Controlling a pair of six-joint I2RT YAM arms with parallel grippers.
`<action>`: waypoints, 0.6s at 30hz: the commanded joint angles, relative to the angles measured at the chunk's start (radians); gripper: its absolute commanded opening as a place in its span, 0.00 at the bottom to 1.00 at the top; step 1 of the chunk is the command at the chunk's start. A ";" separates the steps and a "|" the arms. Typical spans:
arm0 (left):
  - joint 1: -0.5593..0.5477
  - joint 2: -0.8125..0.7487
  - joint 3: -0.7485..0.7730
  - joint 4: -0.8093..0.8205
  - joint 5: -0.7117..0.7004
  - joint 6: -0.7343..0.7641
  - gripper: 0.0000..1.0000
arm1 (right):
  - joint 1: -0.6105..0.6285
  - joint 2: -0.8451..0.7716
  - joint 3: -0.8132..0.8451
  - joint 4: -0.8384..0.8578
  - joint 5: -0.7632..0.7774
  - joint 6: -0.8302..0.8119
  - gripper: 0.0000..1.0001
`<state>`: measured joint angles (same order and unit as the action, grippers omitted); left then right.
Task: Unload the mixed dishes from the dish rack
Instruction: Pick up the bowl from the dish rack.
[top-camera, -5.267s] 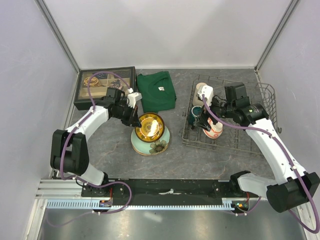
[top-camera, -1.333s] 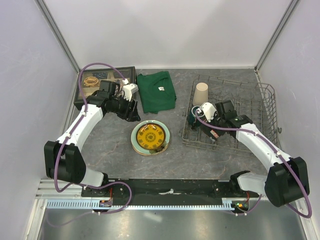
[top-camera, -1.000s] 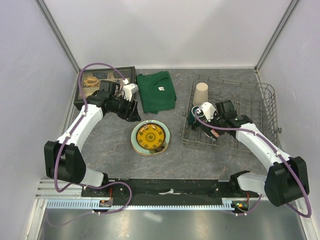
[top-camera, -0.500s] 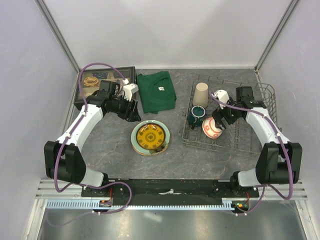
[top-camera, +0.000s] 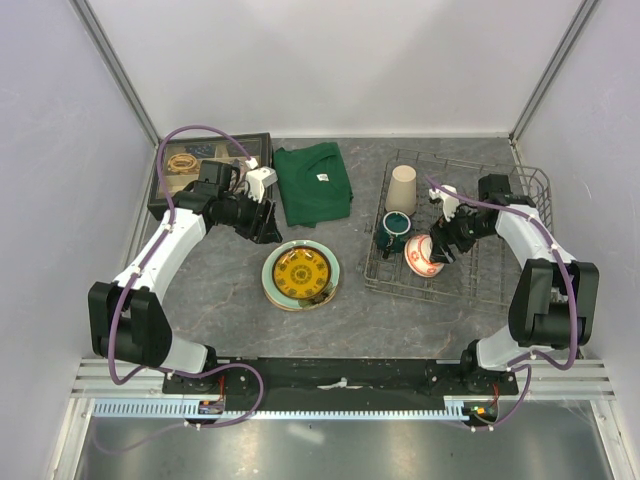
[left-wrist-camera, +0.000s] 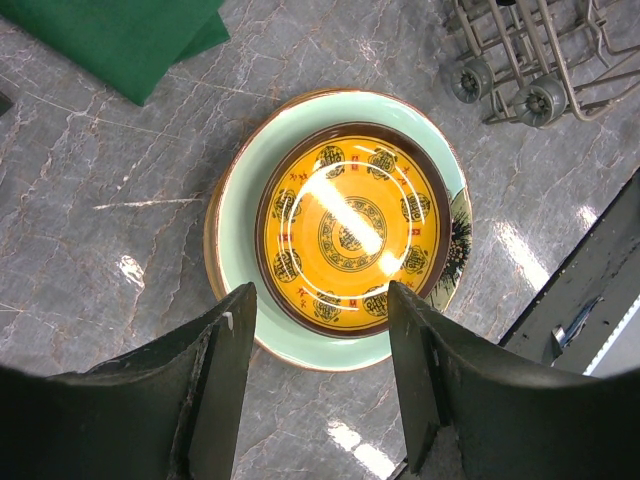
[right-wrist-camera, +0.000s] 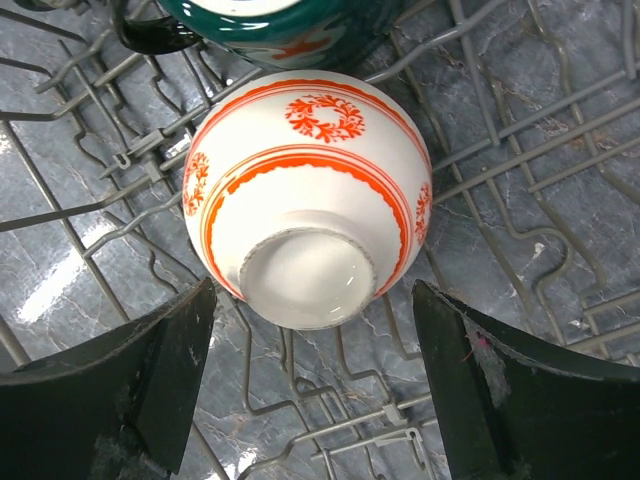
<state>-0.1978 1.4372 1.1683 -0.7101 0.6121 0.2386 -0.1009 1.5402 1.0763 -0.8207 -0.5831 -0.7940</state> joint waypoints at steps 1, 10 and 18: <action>0.001 -0.011 0.005 -0.003 0.021 0.038 0.62 | -0.003 -0.003 0.034 -0.012 -0.076 -0.037 0.86; 0.001 -0.011 0.002 -0.003 0.020 0.041 0.62 | -0.003 0.014 0.037 -0.015 -0.096 -0.037 0.70; 0.001 -0.008 0.001 -0.005 0.021 0.041 0.62 | -0.003 0.031 0.037 -0.017 -0.096 -0.037 0.55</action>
<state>-0.1978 1.4372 1.1679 -0.7101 0.6121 0.2405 -0.1032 1.5566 1.0805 -0.8303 -0.6285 -0.8108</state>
